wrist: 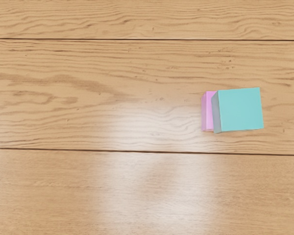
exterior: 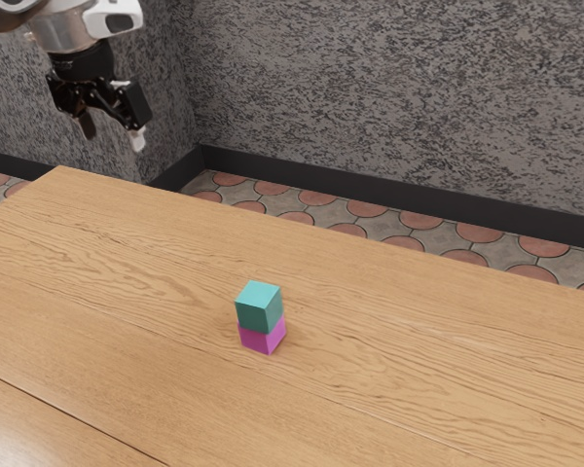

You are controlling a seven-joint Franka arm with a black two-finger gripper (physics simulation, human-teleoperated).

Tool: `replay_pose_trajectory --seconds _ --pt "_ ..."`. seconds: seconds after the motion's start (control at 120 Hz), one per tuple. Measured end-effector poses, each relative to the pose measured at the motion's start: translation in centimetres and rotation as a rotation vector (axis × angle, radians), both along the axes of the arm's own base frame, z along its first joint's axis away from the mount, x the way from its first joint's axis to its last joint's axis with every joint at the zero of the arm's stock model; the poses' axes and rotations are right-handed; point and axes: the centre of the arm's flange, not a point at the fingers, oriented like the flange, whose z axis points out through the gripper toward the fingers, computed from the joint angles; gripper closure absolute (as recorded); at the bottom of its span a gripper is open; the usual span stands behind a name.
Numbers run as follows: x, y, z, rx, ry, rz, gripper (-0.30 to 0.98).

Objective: Pick up the blue block with one arm, and put the blue block on the table with one arm

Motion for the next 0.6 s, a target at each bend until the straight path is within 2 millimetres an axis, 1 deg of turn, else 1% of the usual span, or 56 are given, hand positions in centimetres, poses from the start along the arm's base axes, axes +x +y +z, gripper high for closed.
replay_pose_trajectory --seconds 0.125,0.2,0.275,0.333,0.392,0.442,0.483,0.533,0.6 --pt "-0.1 0.1 0.1 0.009 -0.009 0.017 0.00" --pt "1.2 1.1 -1.1 0.015 -0.004 0.043 0.00" --pt "4.3 -0.7 -4.6 -0.011 0.029 0.027 0.00" --pt "6.0 -2.1 -7.1 -0.036 0.035 0.019 0.00" --pt "7.6 -3.3 -10.3 -0.056 0.022 0.013 0.00" --pt "9.7 -4.2 -13.7 -0.061 0.019 0.015 0.00" --pt "11.1 -4.8 -15.9 -0.064 0.005 0.018 0.00" --pt "11.9 -5.1 -17.8 -0.070 -0.012 0.028 0.00" --pt "11.2 -5.2 -21.4 -0.079 -0.008 0.049 0.00"
